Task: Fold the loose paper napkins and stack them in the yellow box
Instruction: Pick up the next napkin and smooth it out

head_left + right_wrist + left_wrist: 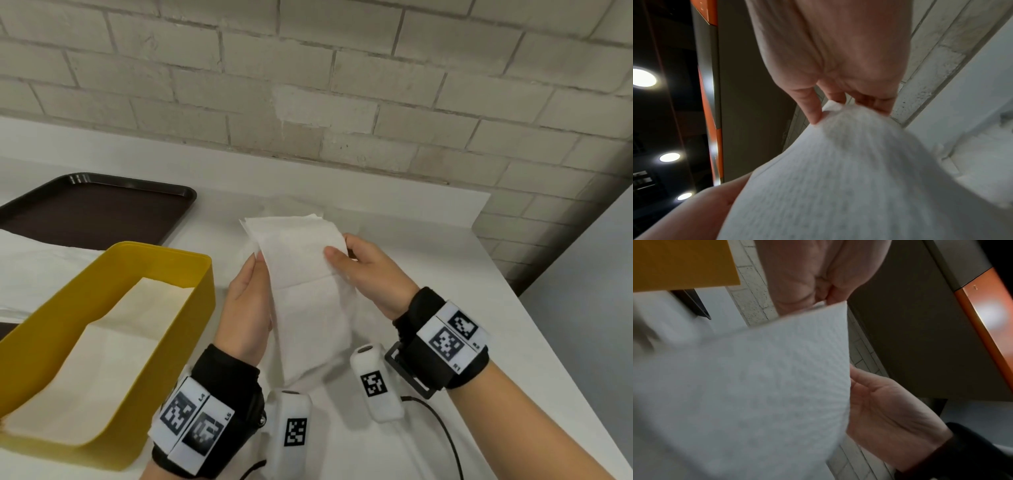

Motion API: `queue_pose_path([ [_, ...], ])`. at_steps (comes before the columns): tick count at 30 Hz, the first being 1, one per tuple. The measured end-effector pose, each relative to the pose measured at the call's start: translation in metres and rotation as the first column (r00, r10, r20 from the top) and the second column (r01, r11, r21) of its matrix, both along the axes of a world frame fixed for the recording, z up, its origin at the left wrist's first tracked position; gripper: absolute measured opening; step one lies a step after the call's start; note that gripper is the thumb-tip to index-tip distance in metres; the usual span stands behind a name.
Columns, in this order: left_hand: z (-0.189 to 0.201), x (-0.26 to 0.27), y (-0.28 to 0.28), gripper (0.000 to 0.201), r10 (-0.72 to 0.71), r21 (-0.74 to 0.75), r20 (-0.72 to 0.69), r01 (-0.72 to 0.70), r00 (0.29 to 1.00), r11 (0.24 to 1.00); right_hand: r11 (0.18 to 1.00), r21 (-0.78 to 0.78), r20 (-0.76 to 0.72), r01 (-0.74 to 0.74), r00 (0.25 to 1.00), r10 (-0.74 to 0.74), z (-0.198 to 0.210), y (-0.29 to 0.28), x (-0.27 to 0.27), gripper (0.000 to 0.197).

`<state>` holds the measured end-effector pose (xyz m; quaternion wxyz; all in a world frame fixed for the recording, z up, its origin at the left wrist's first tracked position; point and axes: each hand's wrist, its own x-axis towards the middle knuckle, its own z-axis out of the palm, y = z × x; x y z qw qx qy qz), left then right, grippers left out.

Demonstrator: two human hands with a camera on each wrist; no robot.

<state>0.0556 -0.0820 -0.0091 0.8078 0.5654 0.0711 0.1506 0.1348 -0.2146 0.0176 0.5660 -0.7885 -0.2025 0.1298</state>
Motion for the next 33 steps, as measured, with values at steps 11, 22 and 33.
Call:
queue_pose_path([
  [11, -0.006, 0.003, -0.002, 0.034, 0.026, -0.008, -0.018, -0.026, 0.999, 1.0, 0.998, -0.051, -0.098, -0.033, 0.995, 0.028, -0.015, 0.002, 0.003, 0.032],
  [22, -0.012, 0.004, -0.002, 0.033, 0.081, 0.091, -0.047, -0.077, 0.996, 0.993, 0.967, -0.155, -0.16, -0.204, 0.971, 0.18, -0.011, 0.008, 0.002, 0.051],
  [33, -0.02, 0.001, 0.004, 0.024, 0.107, 0.049, -0.186, -0.1, 0.977, 0.994, 0.859, -0.315, -0.223, -0.403, 0.911, 0.346, -0.021, 0.009, 0.019, 0.05],
])
